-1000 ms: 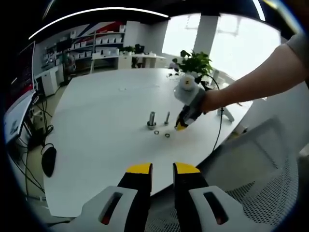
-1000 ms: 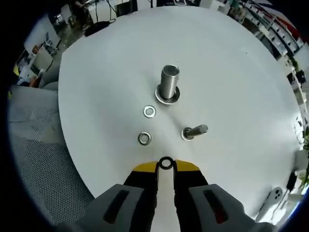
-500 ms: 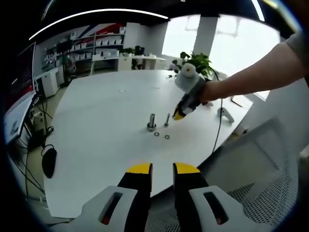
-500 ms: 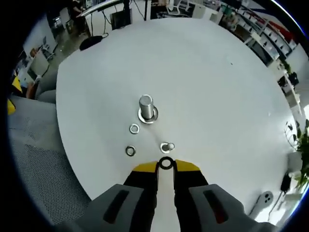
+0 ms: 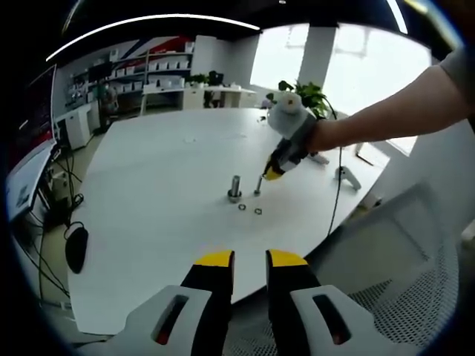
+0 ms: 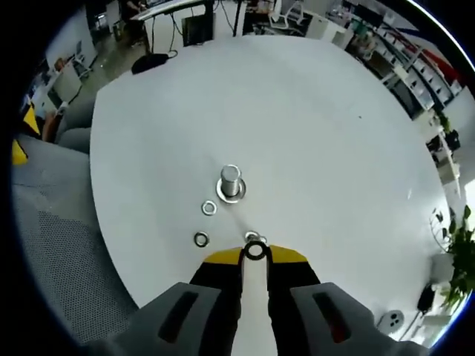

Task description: Place the washer onto the threaded stud by aligning its center hole with the stud, sliding it down to the base, and recovering from edge contact or off-axis alignment until the washer reaches the visible bottom stop.

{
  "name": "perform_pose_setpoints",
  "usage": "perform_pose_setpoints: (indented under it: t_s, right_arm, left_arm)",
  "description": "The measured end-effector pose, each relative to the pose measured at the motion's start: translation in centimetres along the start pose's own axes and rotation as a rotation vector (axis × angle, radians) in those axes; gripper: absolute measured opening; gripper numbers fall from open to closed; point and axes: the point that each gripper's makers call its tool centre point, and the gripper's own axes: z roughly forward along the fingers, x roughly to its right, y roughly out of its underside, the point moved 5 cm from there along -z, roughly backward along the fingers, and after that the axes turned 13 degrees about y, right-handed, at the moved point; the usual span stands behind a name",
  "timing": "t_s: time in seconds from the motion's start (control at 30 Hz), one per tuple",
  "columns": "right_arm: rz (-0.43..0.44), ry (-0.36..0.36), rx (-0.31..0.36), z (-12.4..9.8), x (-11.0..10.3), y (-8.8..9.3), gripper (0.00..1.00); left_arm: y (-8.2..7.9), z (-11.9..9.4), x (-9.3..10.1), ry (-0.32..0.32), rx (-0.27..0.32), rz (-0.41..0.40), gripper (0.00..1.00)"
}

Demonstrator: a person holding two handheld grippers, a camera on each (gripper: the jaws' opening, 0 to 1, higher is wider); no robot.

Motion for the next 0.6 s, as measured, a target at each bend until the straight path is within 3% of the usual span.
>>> perform_pose_setpoints:
  t_s: [0.6]
  right_arm:
    - [-0.039, -0.030, -0.040, 2.1, -0.2, 0.1, 0.13]
  left_arm:
    - [0.0, 0.0, -0.1, -0.003, -0.005, -0.004, 0.14]
